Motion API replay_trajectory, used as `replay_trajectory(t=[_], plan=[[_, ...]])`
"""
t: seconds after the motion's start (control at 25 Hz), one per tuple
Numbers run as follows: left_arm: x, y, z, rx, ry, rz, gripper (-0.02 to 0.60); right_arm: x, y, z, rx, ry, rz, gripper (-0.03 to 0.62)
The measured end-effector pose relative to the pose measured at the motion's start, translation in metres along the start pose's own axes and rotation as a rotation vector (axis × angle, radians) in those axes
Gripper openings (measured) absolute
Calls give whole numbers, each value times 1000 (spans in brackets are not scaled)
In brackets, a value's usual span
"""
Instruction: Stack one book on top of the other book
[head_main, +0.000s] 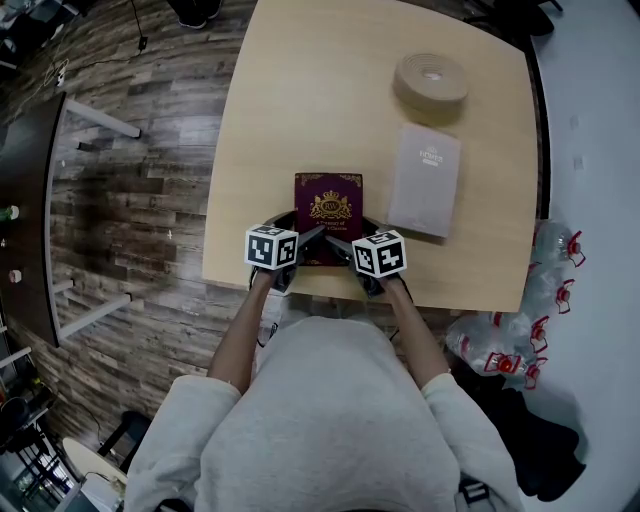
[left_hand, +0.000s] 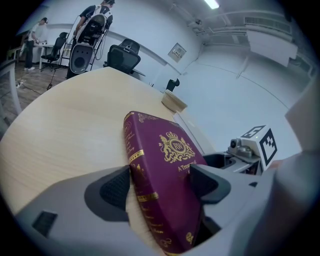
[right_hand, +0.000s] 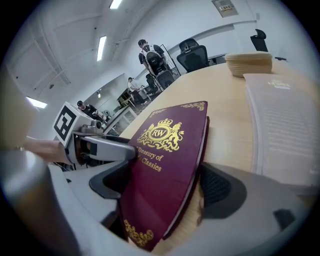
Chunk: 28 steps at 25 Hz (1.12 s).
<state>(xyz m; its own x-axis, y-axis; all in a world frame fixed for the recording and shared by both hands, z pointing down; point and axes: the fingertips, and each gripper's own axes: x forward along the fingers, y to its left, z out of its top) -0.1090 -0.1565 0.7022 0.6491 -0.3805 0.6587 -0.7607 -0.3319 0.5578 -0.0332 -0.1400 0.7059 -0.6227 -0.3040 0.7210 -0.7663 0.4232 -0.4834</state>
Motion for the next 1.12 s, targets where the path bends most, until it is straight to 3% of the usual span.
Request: replay_trajectory(t=[1.12], plan=[[-4, -3, 4, -10, -48, 52, 368, -8, 2, 1, 10, -13, -39, 383]])
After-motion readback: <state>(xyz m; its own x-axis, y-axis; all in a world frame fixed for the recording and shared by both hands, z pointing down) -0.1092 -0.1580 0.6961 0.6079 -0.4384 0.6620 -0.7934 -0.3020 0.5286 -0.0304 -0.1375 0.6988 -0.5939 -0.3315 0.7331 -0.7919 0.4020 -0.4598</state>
